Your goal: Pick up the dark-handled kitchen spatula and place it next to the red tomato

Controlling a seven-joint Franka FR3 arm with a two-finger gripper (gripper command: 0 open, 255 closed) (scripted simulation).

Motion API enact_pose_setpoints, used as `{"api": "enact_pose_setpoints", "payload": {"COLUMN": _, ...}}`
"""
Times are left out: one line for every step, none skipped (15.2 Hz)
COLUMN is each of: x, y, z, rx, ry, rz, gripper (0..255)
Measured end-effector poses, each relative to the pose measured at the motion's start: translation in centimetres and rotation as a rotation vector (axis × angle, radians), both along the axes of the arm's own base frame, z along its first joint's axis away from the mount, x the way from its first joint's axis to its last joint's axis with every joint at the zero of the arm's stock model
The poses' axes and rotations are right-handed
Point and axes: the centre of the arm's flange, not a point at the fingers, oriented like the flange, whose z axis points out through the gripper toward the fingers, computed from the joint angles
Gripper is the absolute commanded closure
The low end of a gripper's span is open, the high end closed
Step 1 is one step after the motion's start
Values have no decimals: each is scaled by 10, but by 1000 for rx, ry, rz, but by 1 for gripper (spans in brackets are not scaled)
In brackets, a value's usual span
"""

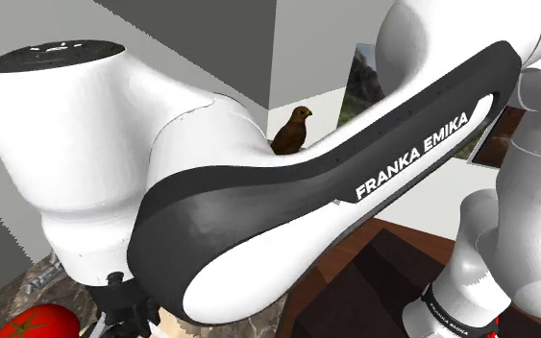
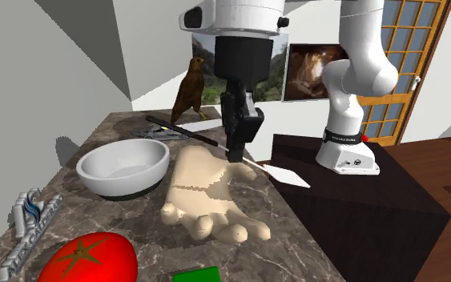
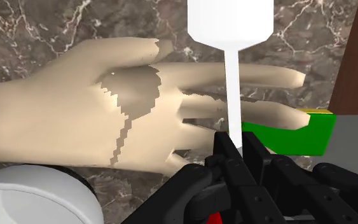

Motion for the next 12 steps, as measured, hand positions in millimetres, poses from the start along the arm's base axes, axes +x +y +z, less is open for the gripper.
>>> {"api": "enact_pose_setpoints", "payload": {"x": -5, "y": 12, "z": 1, "rx": 0, "ry": 0, "rz": 0, "gripper": 255}}
{"api": "enact_pose_setpoints", "payload": {"x": -13, "y": 25, "z": 1, "rx": 0, "ry": 0, "rz": 0, "gripper": 255}}
{"api": "enact_pose_setpoints", "payload": {"x": -18, "y": 37, "z": 1, "rx": 1, "ry": 0, "rz": 0, "gripper": 255}}
{"api": "enact_pose_setpoints", "payload": {"x": -25, "y": 49, "z": -1, "rx": 0, "ry": 0, "rz": 0, "gripper": 255}}
{"api": "enact_pose_setpoints", "payload": {"x": -30, "y": 61, "z": -1, "rx": 0, "ry": 1, "rz": 0, "gripper": 255}}
{"api": "enact_pose_setpoints", "payload": {"x": -36, "y": 69, "z": 0, "rx": 0, "ry": 1, "rz": 0, "gripper": 255}}
{"api": "enact_pose_setpoints", "payload": {"x": -41, "y": 83, "z": -1, "rx": 1, "ry": 1, "rz": 0, "gripper": 255}}
{"api": "enact_pose_setpoints", "payload": {"x": -48, "y": 95, "z": -2, "rx": 1, "ry": 1, "rz": 0, "gripper": 255}}
{"api": "enact_pose_setpoints", "payload": {"x": -55, "y": 107, "z": -2, "rx": 0, "ry": 1, "rz": 0, "gripper": 255}}
{"api": "enact_pose_setpoints", "payload": {"x": -59, "y": 119, "z": -3, "rx": 1, "ry": 1, "rz": 0, "gripper": 255}}
{"api": "enact_pose_setpoints", "payload": {"x": -63, "y": 130, "z": -2, "rx": 0, "ry": 1, "rz": 0, "gripper": 255}}
{"api": "enact_pose_setpoints", "payload": {"x": -71, "y": 148, "z": -3, "rx": 1, "ry": 0, "rz": -1, "gripper": 255}}
